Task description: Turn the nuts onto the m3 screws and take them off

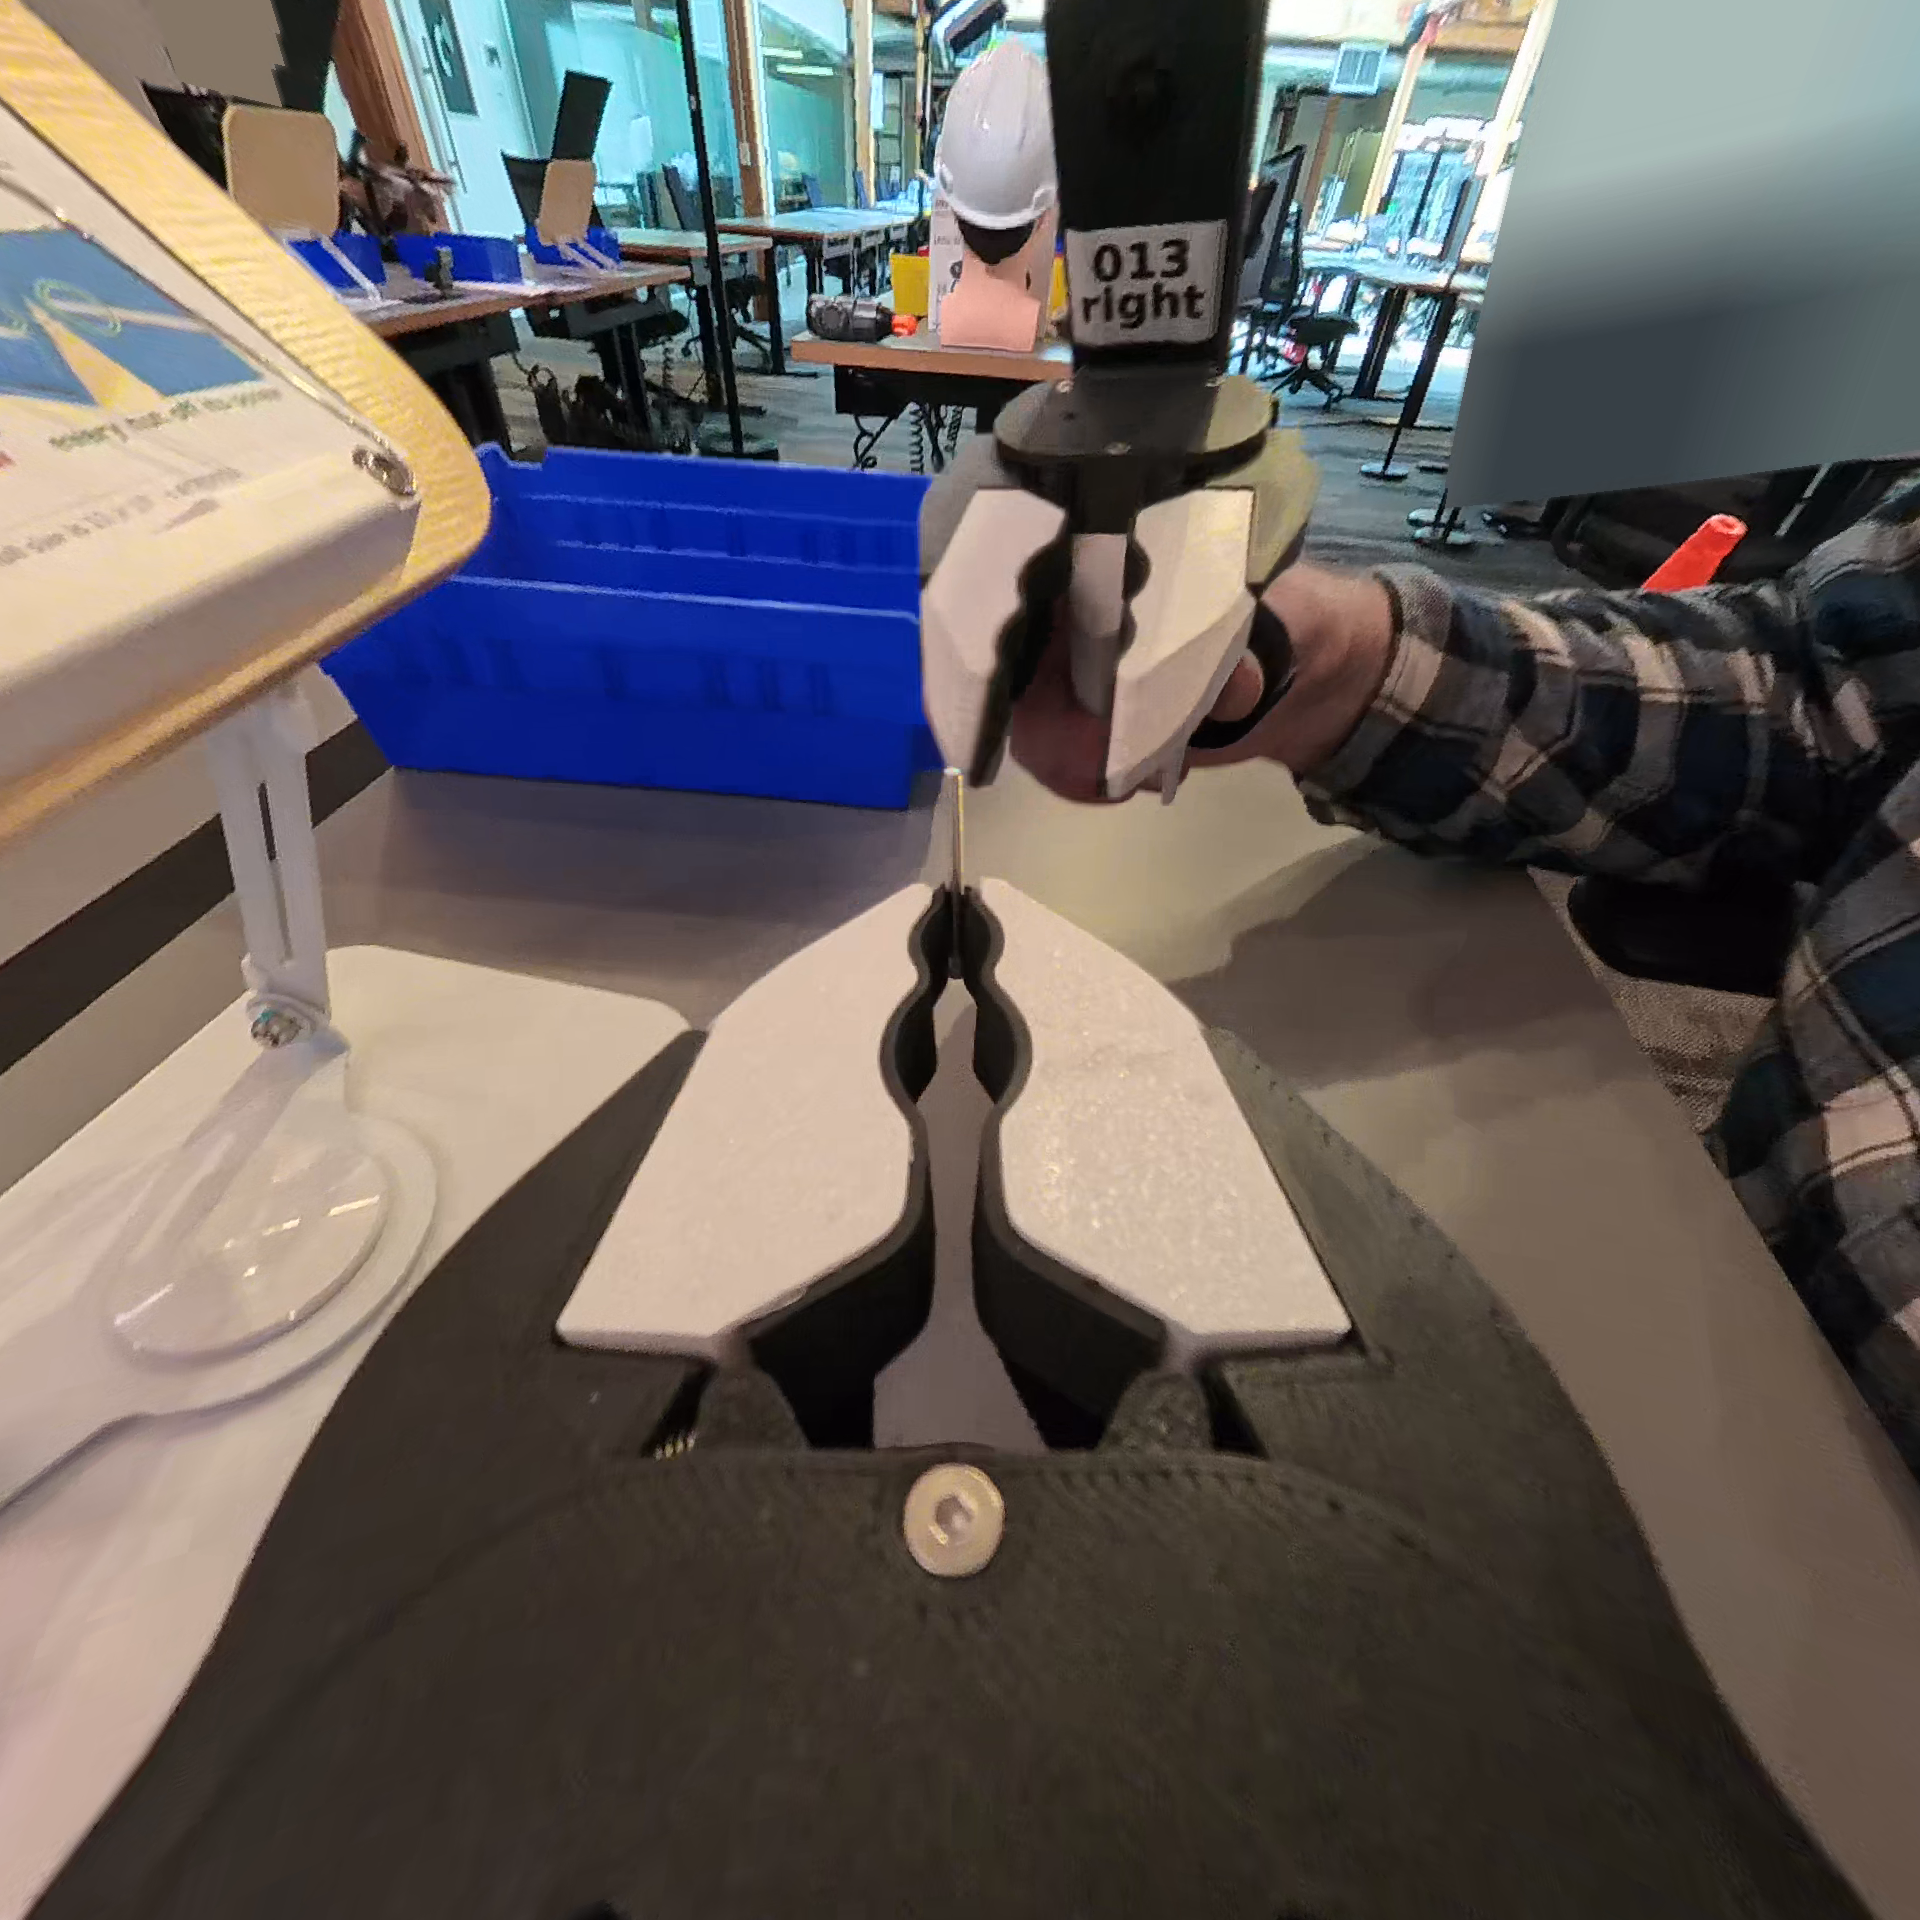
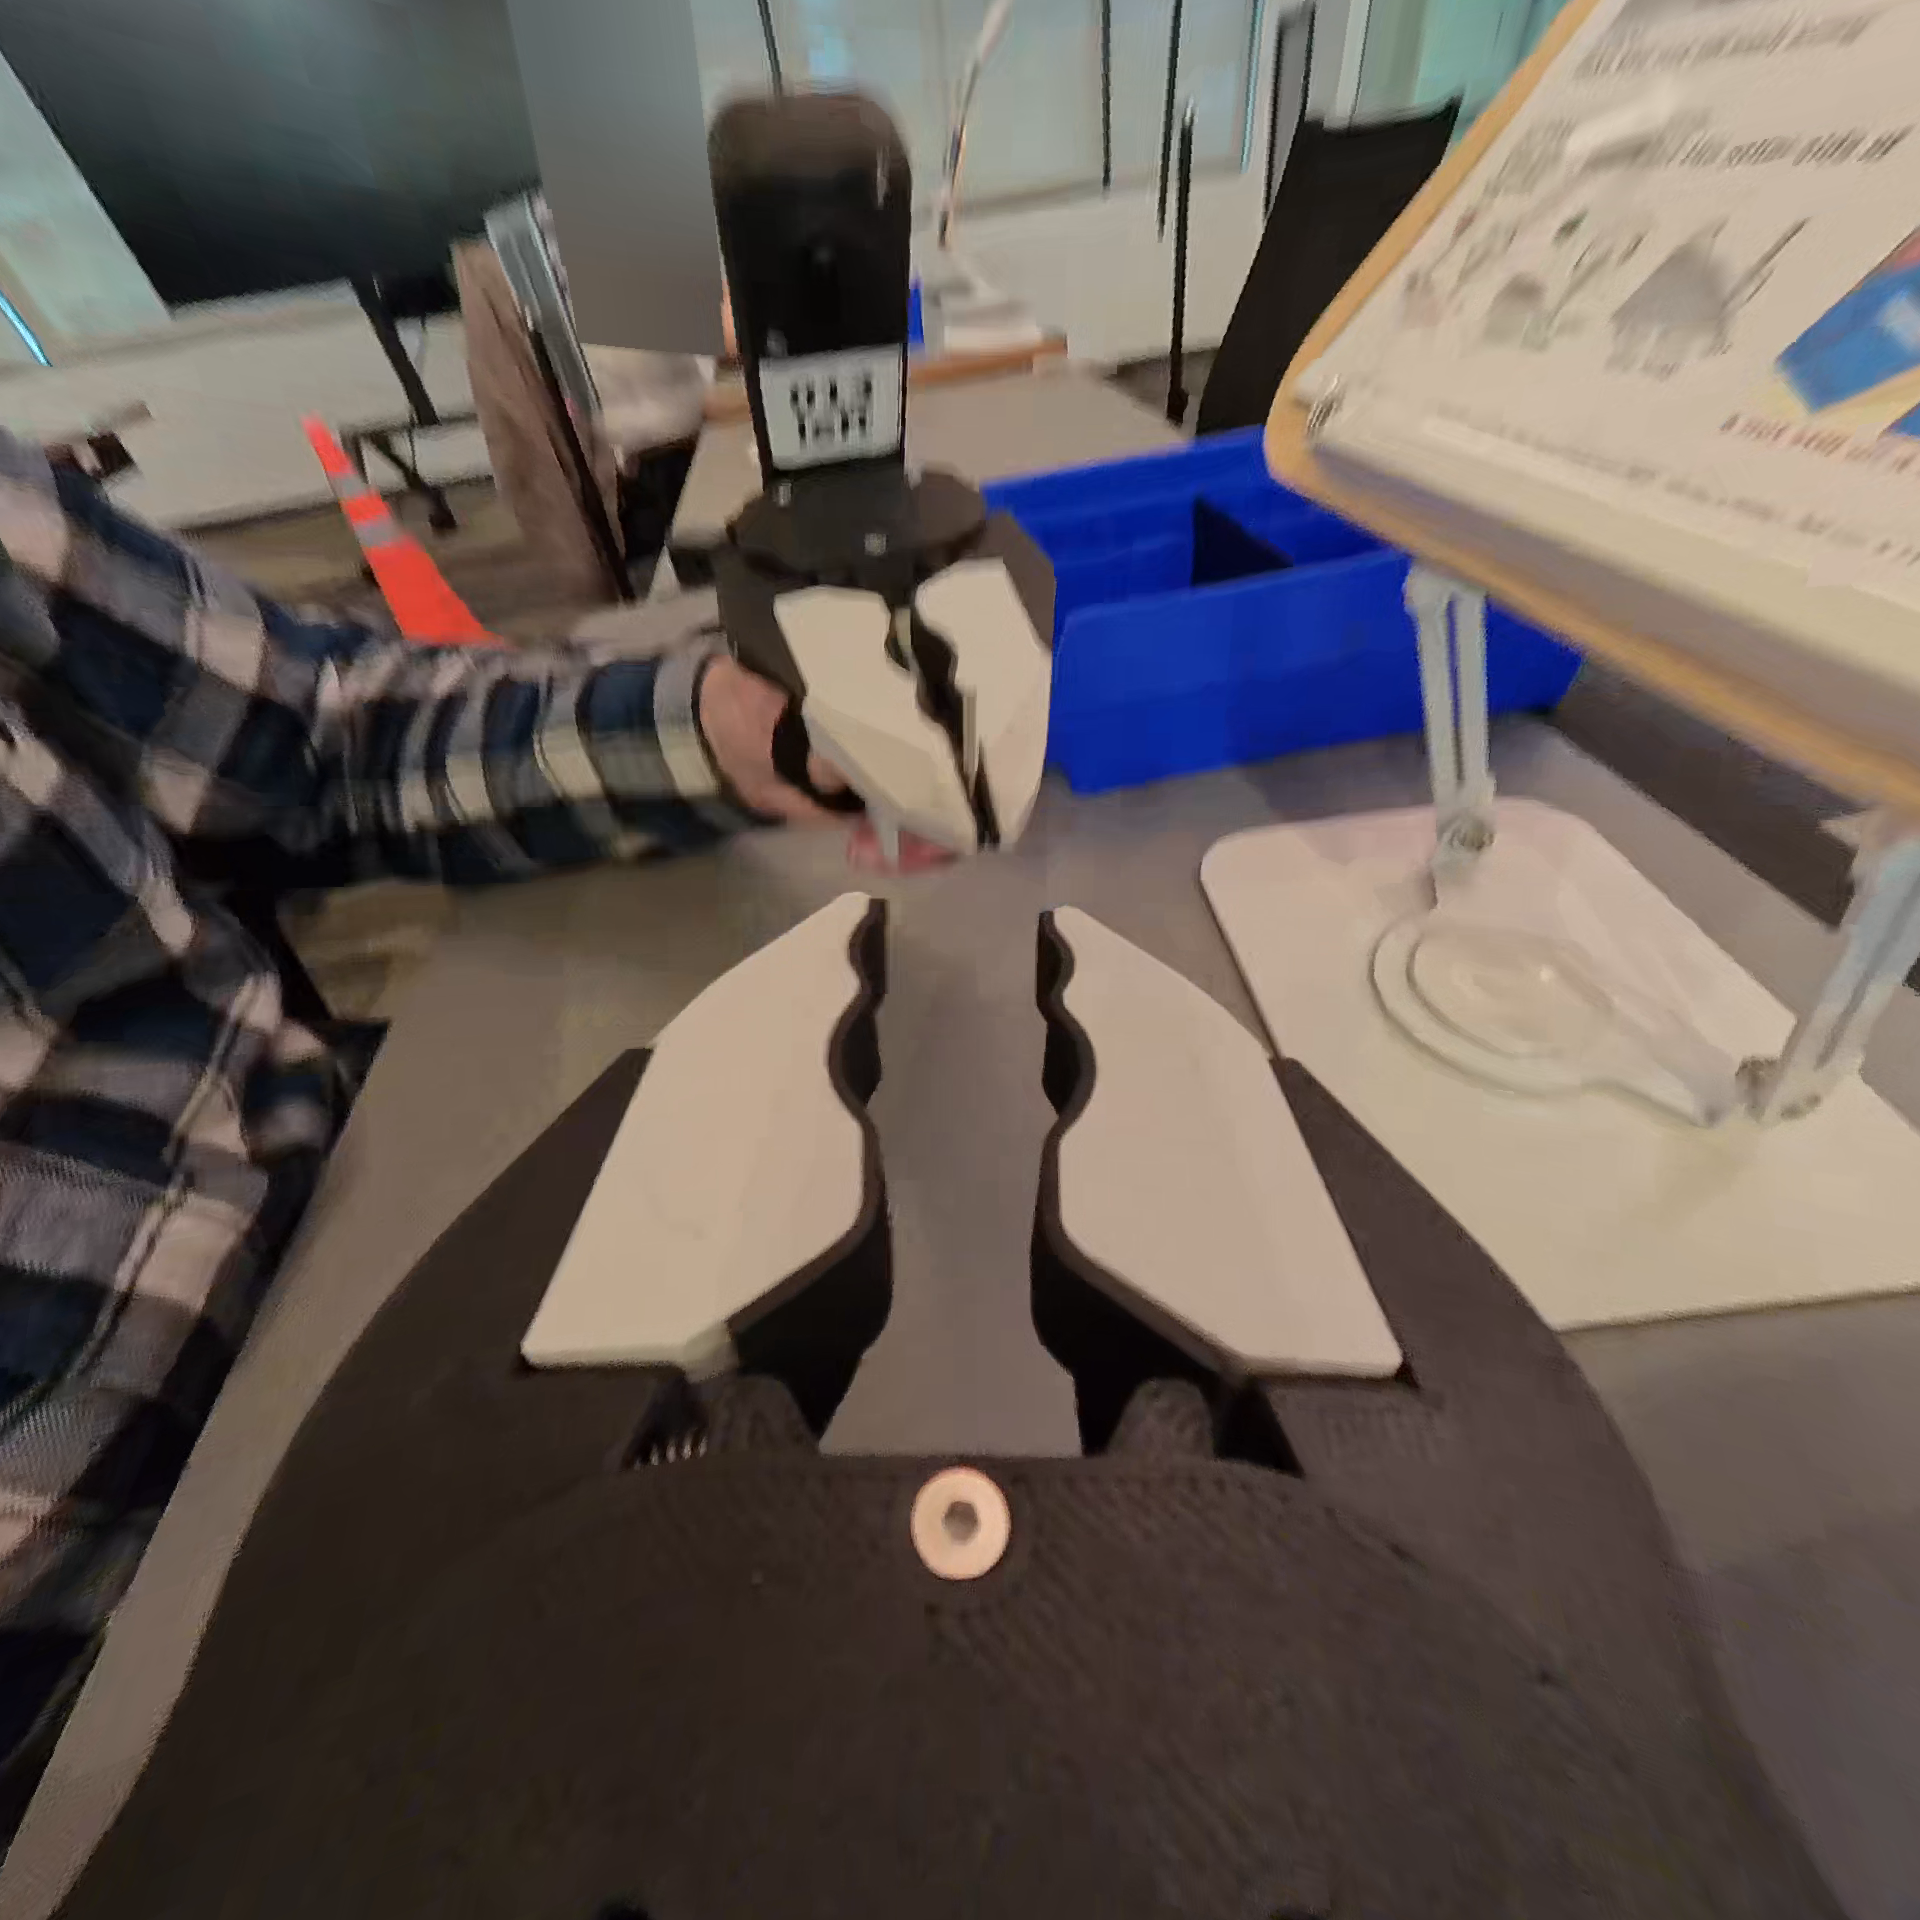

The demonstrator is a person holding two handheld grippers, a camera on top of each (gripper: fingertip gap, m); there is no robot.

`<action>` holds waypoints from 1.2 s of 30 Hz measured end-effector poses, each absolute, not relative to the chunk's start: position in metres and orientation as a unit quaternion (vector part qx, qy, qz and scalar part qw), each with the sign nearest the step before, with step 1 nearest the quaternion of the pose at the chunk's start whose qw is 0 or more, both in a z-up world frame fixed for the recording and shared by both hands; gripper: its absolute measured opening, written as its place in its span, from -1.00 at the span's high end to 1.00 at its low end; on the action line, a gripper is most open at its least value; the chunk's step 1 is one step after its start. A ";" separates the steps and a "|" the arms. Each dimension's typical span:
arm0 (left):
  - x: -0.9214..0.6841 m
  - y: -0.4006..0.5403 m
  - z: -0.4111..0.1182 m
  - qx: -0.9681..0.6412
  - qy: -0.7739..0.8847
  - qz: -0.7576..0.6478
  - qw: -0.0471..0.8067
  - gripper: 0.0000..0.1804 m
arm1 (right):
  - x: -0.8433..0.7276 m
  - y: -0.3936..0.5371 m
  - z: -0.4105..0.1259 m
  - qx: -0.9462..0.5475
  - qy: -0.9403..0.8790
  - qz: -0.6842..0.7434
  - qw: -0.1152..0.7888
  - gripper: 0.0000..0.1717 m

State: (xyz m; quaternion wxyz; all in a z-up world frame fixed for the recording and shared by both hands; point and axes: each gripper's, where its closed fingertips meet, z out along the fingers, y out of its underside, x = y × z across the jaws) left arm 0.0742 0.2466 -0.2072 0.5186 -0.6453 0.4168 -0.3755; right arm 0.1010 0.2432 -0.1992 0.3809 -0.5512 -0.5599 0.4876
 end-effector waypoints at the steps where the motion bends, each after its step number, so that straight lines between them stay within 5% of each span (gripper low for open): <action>1: 0.071 0.246 -0.210 -0.649 0.416 -0.374 0.516 0.99 | 0.104 0.240 -0.210 -0.559 -0.576 0.470 0.368 0.72; 16: 0.072 0.247 -0.243 -0.631 0.424 -0.387 0.522 0.99 | 0.095 0.201 -0.320 -0.581 -0.701 0.336 0.241 0.73; 36: 0.059 0.254 -0.249 -0.631 0.424 -0.406 0.508 0.99 | 0.086 0.202 -0.339 -0.528 -0.760 0.335 0.181 0.86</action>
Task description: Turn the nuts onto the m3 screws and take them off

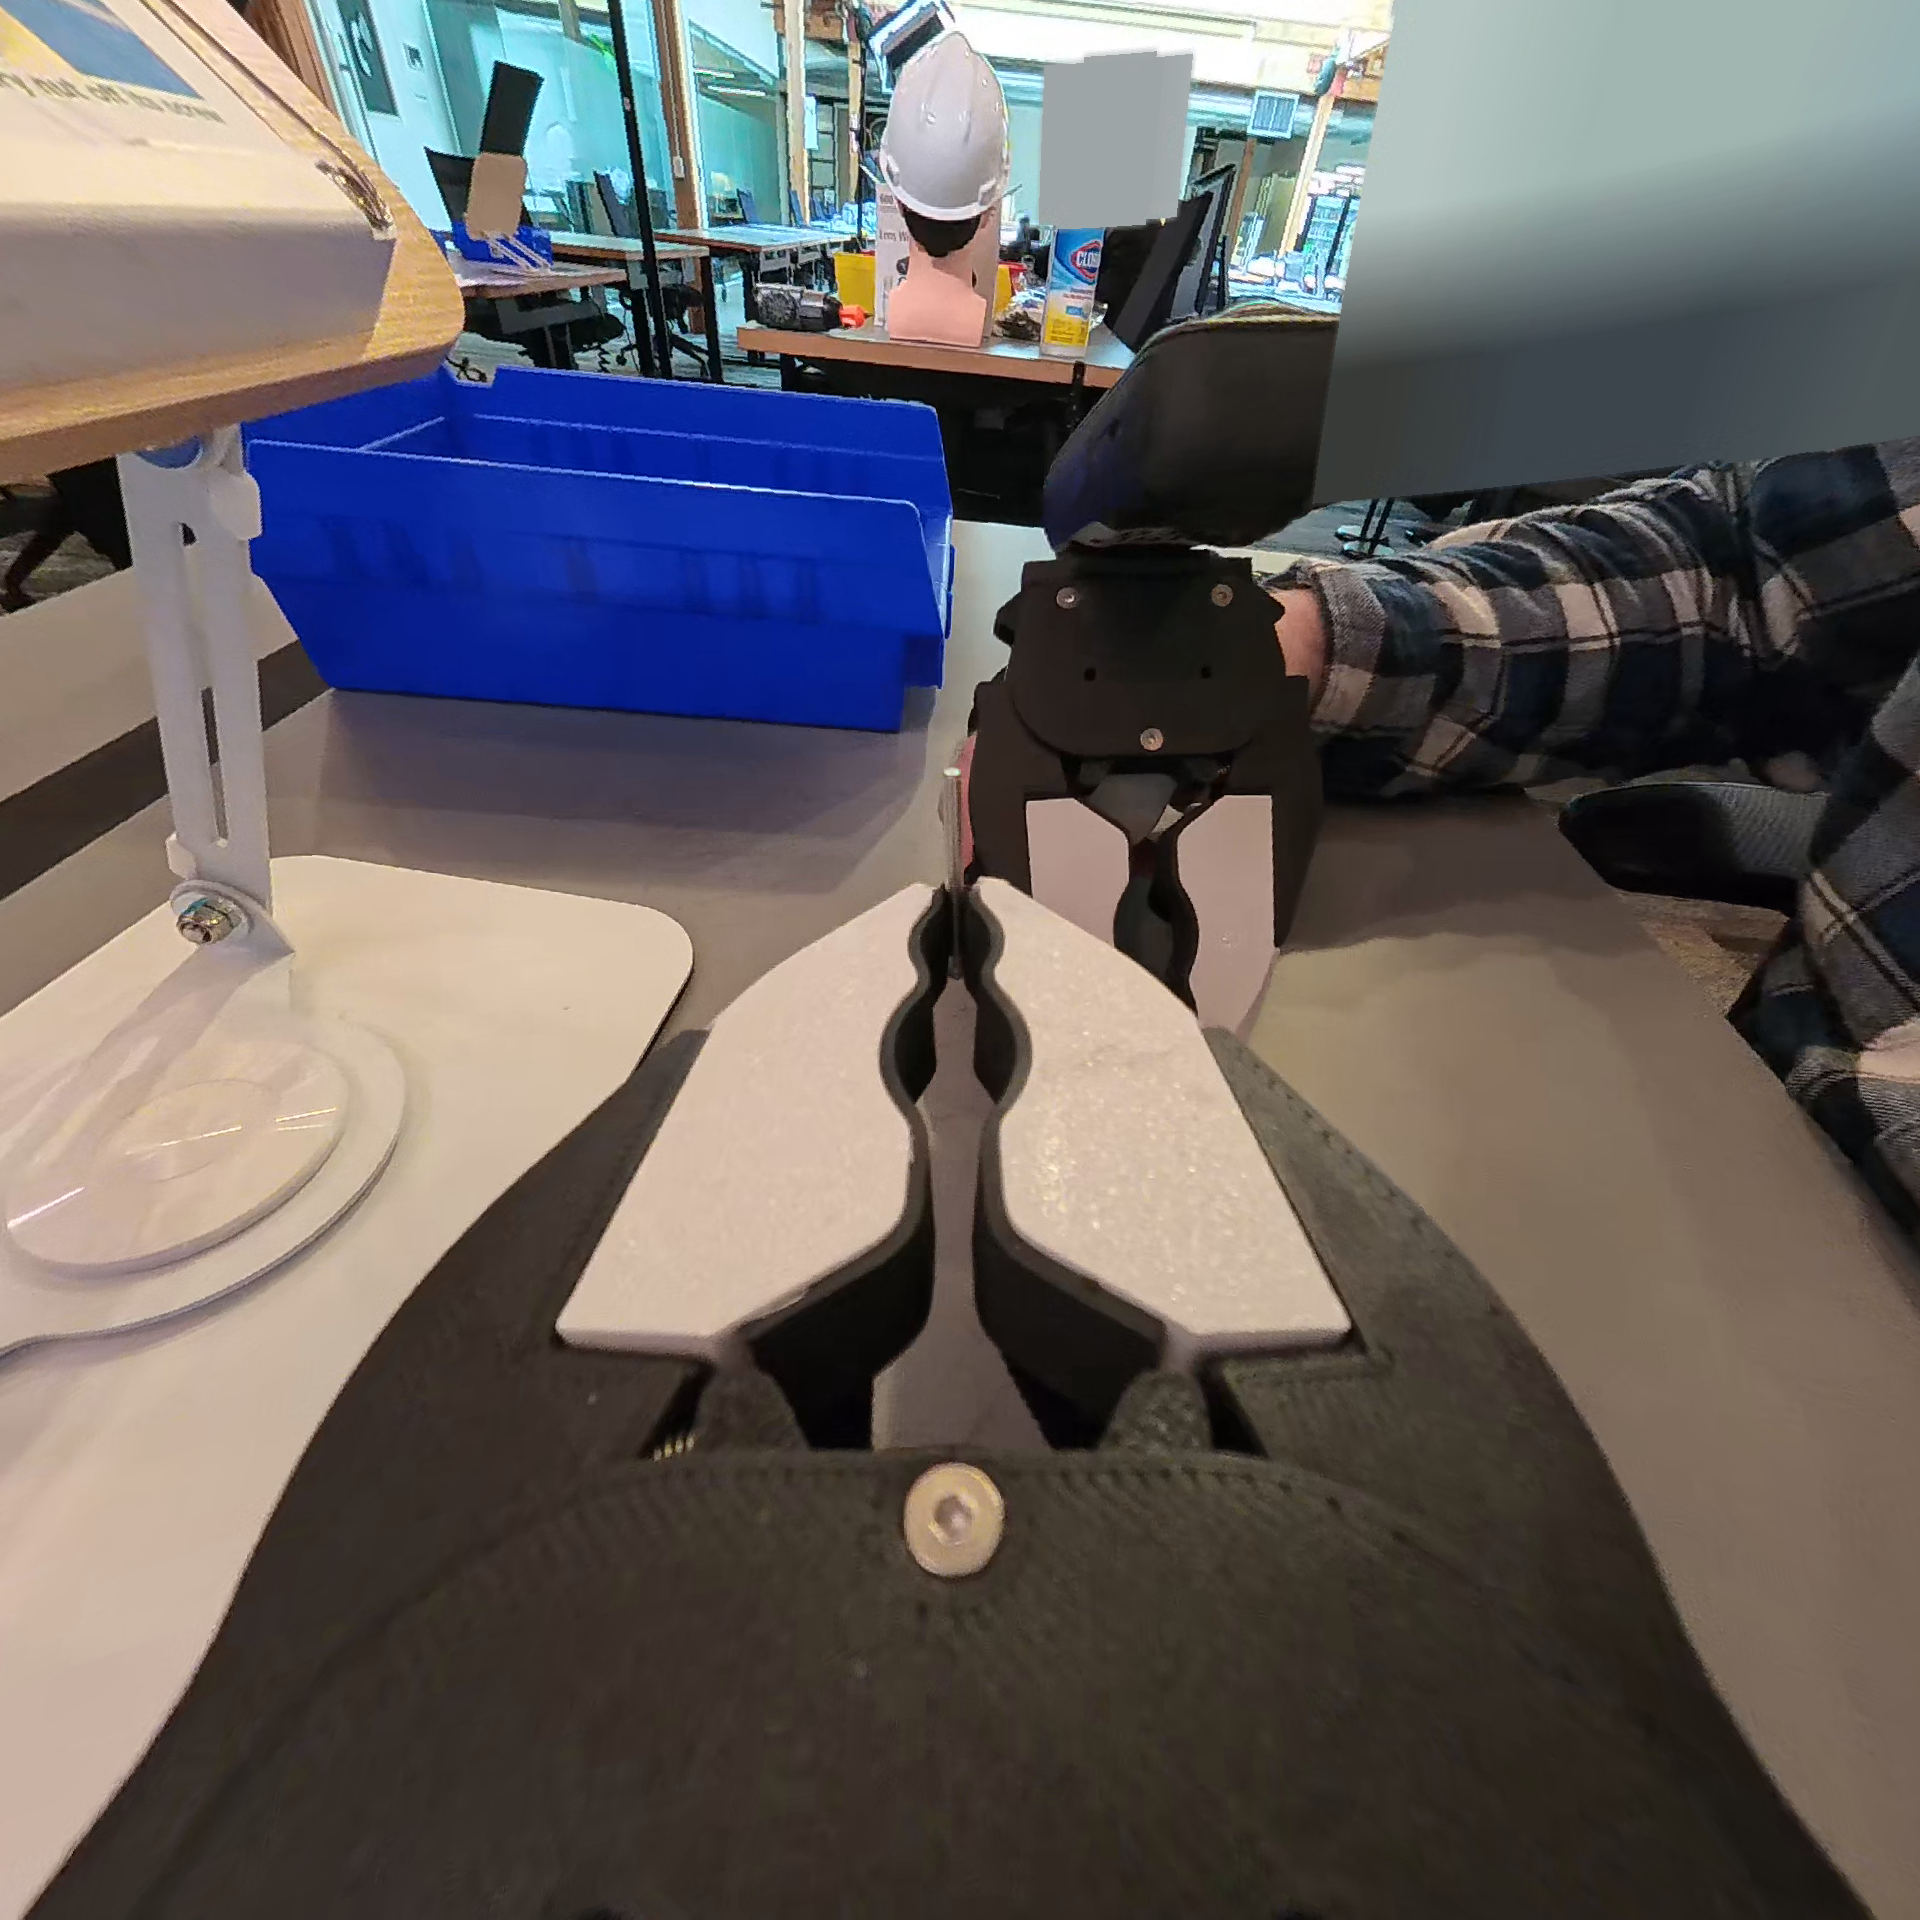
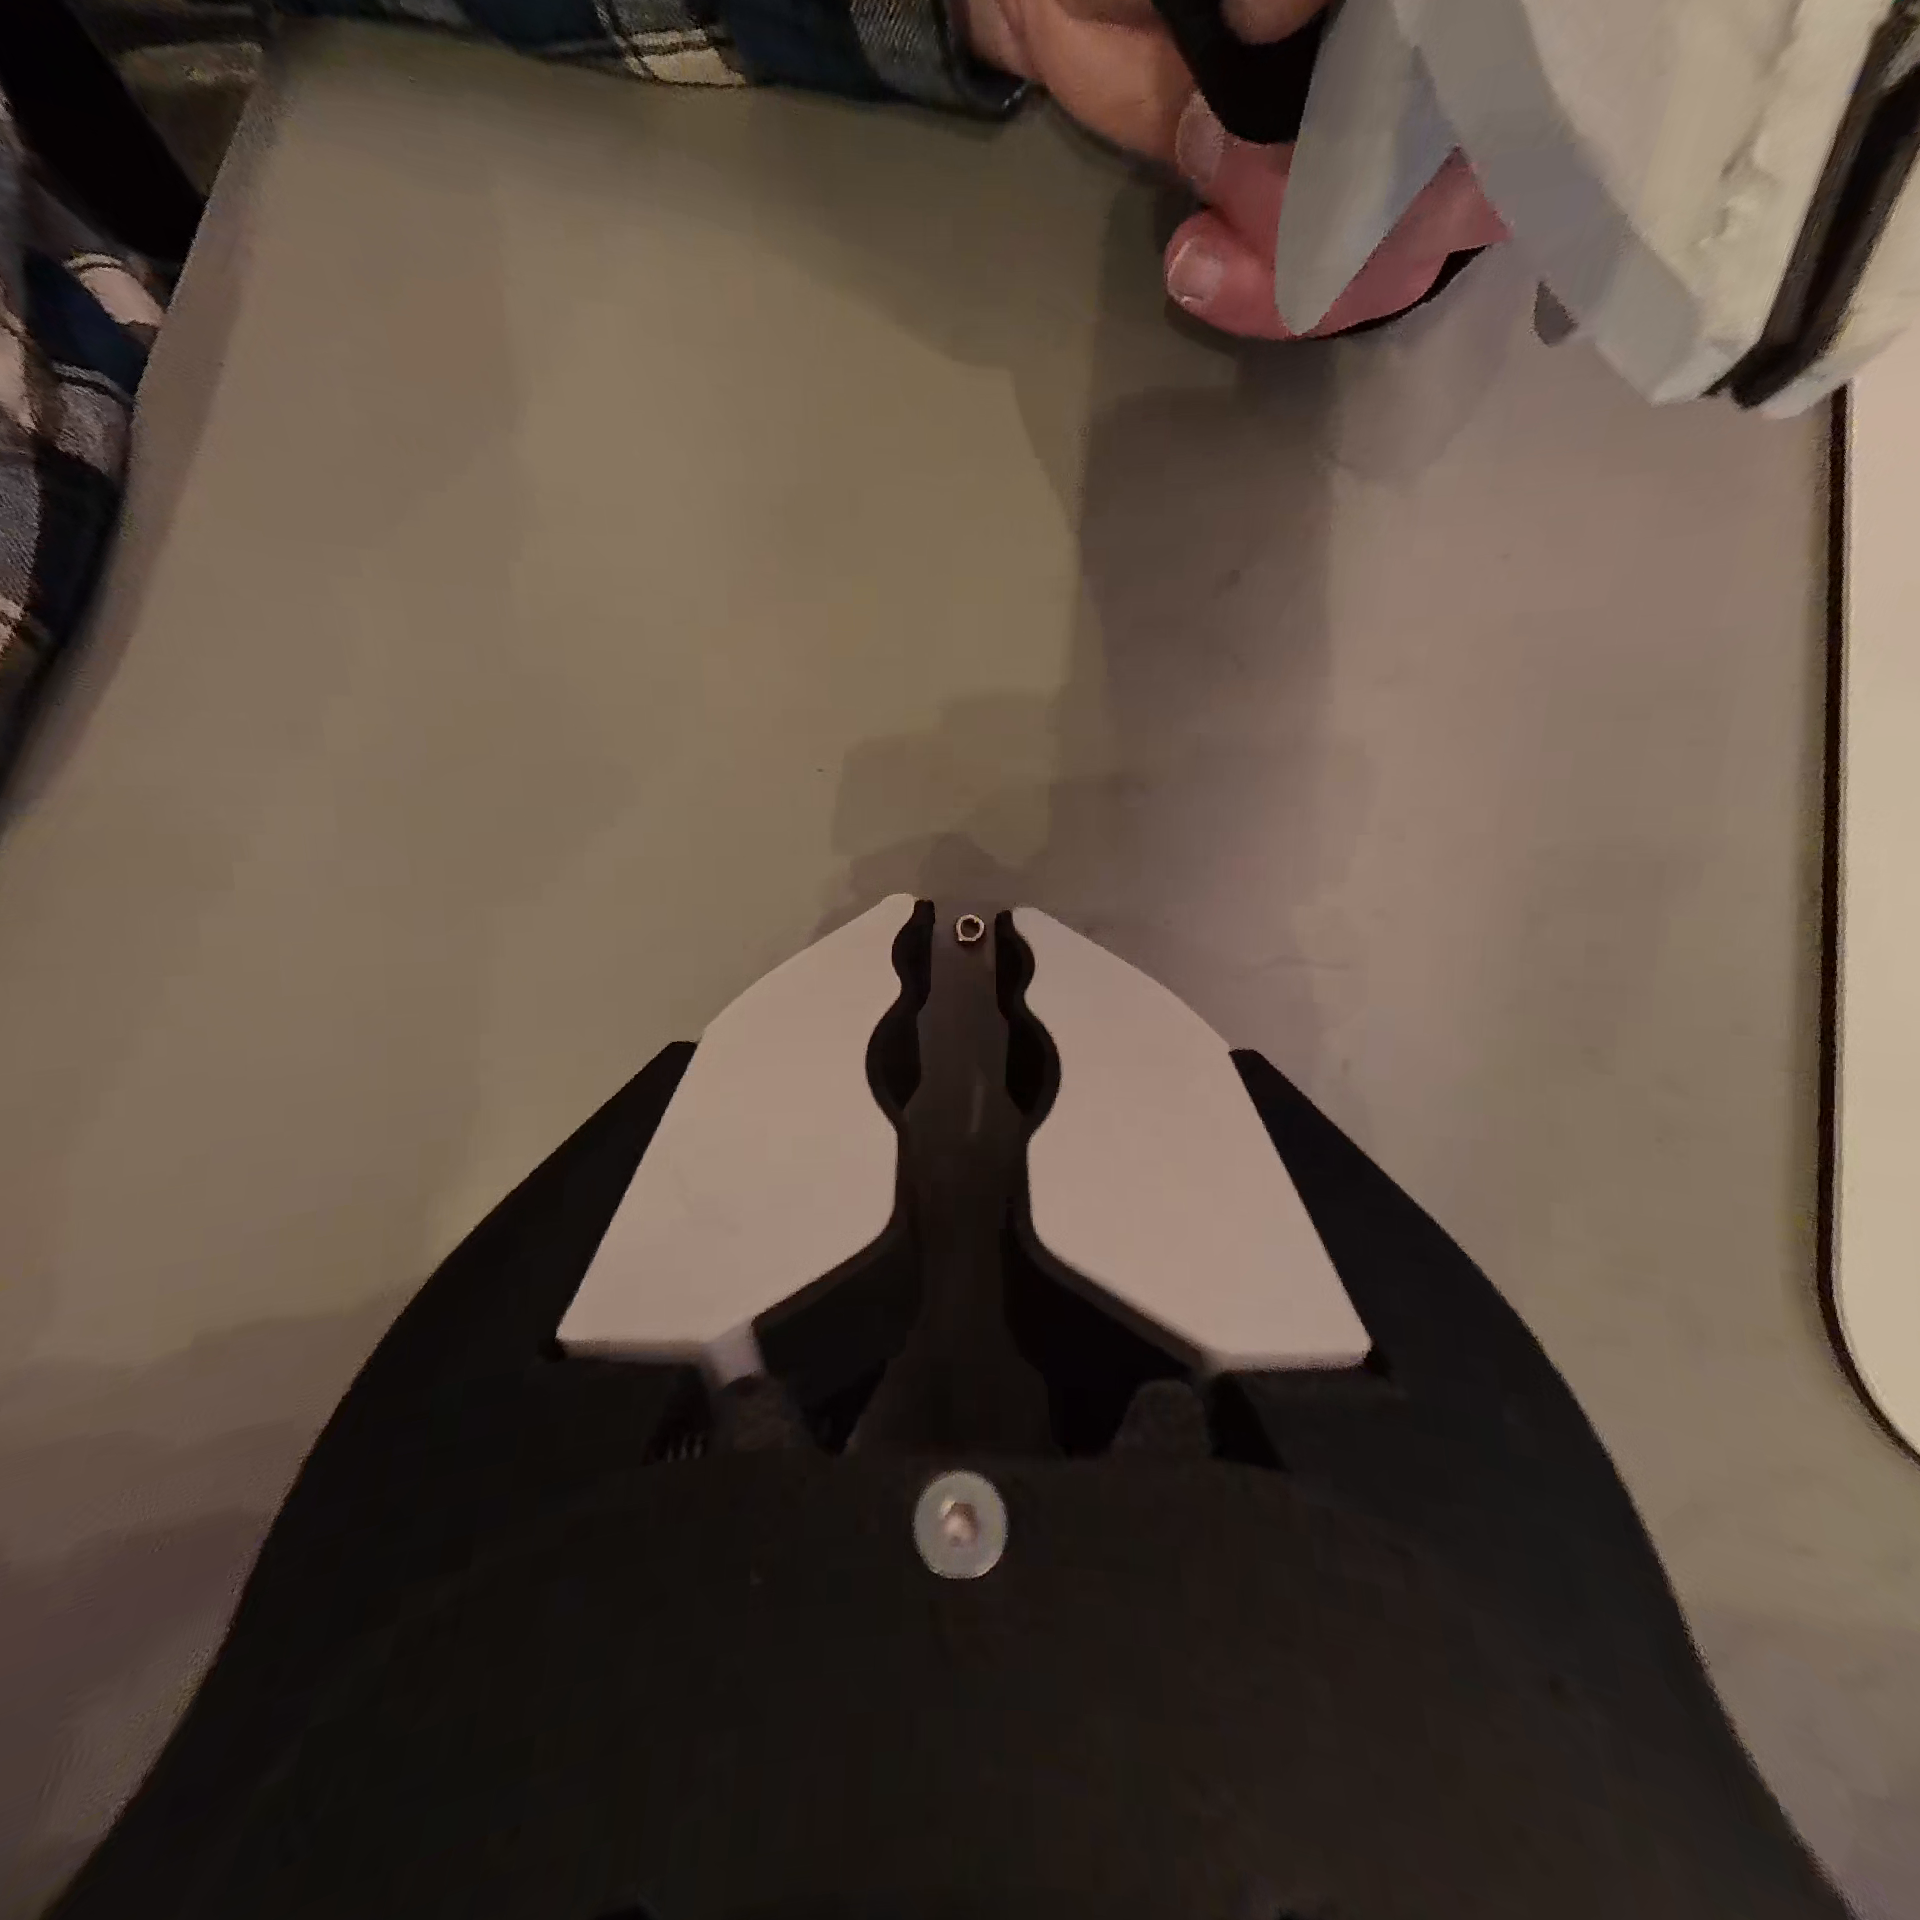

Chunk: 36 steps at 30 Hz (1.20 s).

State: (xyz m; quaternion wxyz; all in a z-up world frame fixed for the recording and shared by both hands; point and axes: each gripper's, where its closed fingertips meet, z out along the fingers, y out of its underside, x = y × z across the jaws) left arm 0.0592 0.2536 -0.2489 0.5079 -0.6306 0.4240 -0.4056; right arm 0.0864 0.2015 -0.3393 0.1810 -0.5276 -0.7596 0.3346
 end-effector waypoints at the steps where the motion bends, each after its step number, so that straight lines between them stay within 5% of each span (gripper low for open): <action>1: 0.059 0.254 -0.249 -0.630 0.423 -0.408 0.508 0.99 | 0.086 0.201 -0.339 -0.526 -0.761 0.334 0.181 0.86; 36: 0.053 0.257 -0.251 -0.634 0.419 -0.408 0.506 0.98 | 0.089 0.199 -0.342 -0.469 -0.852 0.196 0.125 0.94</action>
